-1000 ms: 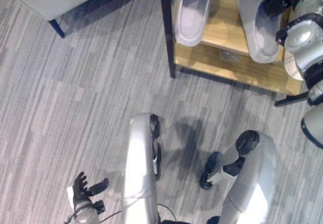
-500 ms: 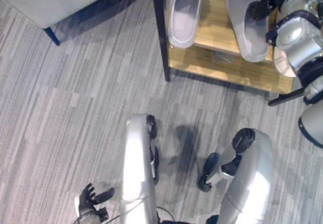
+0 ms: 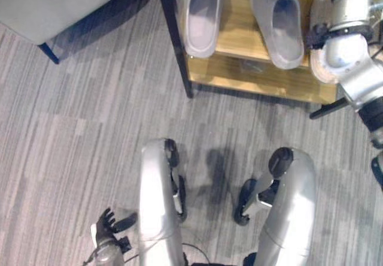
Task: Arrange the slippers neatly on the shoe rack.
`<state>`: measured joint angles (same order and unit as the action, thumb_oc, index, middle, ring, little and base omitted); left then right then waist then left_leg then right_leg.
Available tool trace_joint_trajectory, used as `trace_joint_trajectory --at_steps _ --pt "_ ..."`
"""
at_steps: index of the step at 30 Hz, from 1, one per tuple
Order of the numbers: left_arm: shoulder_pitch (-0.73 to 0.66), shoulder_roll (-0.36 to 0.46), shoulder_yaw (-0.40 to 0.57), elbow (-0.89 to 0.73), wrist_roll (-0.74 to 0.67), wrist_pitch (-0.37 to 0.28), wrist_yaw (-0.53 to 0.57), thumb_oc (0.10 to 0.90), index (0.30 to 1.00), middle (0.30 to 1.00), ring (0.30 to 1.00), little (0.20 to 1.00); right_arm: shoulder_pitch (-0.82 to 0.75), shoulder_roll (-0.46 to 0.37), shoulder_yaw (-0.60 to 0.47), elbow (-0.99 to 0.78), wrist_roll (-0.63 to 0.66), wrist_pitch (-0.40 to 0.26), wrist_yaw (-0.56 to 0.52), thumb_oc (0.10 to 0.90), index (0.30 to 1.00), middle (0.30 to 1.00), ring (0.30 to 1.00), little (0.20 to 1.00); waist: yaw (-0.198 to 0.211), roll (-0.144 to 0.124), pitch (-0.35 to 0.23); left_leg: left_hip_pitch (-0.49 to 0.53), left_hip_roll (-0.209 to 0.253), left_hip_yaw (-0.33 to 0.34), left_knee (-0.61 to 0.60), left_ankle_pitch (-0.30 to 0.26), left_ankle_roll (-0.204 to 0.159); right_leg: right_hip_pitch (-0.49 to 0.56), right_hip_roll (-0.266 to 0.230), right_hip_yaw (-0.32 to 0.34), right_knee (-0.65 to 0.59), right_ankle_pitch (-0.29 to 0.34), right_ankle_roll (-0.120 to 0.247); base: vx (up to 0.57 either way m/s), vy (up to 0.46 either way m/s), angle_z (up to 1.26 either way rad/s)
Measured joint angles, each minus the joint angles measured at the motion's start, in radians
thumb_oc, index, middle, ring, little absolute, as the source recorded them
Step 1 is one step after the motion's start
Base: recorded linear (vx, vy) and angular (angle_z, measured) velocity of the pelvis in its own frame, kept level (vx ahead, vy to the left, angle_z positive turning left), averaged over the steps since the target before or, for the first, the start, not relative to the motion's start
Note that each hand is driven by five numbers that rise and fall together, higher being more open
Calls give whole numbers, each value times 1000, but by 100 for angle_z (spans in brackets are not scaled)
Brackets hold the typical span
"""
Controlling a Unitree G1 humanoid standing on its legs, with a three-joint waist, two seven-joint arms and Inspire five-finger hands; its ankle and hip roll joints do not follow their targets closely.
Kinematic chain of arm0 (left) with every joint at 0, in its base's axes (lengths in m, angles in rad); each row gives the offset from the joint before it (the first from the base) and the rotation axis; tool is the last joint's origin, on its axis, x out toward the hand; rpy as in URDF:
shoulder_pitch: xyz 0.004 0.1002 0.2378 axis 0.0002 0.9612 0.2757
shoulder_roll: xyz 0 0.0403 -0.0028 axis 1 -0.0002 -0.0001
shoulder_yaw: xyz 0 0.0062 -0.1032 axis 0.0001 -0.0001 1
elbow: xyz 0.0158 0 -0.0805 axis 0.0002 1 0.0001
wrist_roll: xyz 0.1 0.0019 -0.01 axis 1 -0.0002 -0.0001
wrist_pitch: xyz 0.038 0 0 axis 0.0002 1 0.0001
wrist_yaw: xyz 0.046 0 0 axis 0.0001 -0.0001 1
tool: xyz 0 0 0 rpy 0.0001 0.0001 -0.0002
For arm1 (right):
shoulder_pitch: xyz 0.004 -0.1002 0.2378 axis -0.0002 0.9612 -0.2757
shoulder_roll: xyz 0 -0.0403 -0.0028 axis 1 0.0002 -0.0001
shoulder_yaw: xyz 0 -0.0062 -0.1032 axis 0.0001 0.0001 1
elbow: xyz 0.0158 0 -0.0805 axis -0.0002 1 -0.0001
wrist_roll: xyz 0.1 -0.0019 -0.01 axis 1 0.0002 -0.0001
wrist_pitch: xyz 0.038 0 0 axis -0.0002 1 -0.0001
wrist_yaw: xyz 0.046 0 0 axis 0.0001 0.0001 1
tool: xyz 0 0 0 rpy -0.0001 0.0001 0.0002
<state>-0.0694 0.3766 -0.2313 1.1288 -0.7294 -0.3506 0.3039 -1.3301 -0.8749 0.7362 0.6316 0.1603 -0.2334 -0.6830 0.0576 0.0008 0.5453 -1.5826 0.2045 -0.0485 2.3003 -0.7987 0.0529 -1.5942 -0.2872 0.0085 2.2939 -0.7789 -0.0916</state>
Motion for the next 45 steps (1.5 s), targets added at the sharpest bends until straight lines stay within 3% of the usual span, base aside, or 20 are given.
trace_joint_trajectory --at_steps 4,9,24,33,36,45 --pt "-5 -2 -1 0 33 2 14 800 900 900 900 900 158 22 -131 -41 39 -13 -10 800 900 900 900 900 -9 0 0 5 2 1 -1 -4 -3 -1 5 1 0 0 0 -9 -13 -2" --pt "-37 -9 0 -13 37 22 33 800 900 900 900 900 314 131 -241 -175 78 -23 -46 800 900 900 900 900 -46 1 0 17 3 3 -6 -9 -15 -2 14 4 -1 0 0 -6 8 -3" --pt "-61 -11 1 -20 40 23 42 800 900 900 900 900 430 148 -289 -239 38 -26 -35 800 900 900 900 900 -53 1 1 18 3 4 -3 -12 -14 -1 13 7 1 -1 0 0 0 0" --pt "-61 -11 1 -20 47 23 42 800 900 900 900 900 449 162 -287 -233 51 -33 47 800 900 900 900 900 -53 0 1 18 3 4 -2 -13 -13 0 13 7 2 -1 0 0 0 0" --pt "-63 -11 0 -21 48 23 42 800 900 900 900 900 485 168 -284 -233 119 -51 94 800 900 900 900 900 -51 -1 2 18 3 4 -1 -13 -13 1 13 7 2 -1 0 0 0 0" --pt "-64 -11 0 -20 55 23 41 800 900 900 900 900 546 200 -278 -223 158 -56 146 800 900 900 900 900 -53 -4 2 18 3 4 -1 -13 -12 2 13 7 2 -1 1 0 0 0"
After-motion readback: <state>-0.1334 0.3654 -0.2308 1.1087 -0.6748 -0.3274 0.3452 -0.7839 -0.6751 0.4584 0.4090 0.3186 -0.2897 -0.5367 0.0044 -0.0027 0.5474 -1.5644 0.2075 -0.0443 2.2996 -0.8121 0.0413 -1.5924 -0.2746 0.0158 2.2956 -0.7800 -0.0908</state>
